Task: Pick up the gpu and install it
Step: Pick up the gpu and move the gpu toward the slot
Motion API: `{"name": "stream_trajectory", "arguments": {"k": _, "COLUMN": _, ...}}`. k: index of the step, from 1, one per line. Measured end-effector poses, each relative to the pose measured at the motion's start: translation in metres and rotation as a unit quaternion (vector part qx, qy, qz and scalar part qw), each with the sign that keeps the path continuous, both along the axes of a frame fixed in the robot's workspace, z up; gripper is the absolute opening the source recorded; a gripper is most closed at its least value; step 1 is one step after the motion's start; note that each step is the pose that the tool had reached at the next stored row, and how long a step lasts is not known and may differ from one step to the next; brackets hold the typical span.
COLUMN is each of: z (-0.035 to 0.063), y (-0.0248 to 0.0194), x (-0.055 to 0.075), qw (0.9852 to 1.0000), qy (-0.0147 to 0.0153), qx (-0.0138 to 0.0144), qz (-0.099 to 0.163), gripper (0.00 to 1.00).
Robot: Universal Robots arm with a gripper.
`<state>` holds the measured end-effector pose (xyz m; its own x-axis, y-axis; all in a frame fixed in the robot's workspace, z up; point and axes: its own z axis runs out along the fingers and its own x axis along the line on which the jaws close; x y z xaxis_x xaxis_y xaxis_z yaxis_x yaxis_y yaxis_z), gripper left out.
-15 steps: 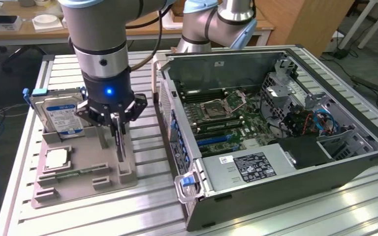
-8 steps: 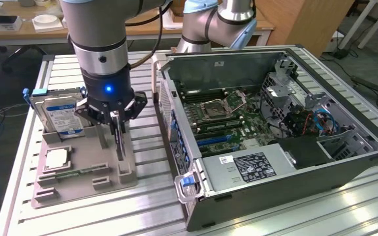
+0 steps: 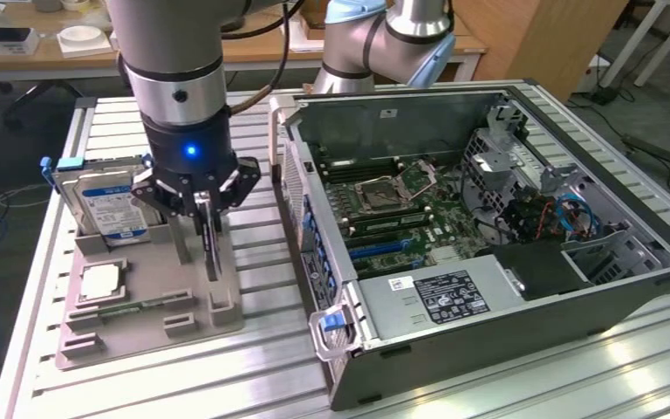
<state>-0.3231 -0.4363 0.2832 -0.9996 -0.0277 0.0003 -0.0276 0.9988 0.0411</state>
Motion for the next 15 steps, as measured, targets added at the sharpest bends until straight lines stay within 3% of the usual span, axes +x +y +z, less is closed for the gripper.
{"name": "stream_trajectory", "arguments": {"k": 15, "z": 0.0223, "y": 0.0000, "x": 0.000, "qw": 1.0000, "qy": 0.0000, "qx": 0.0000, "qz": 0.000, "gripper": 0.27}}
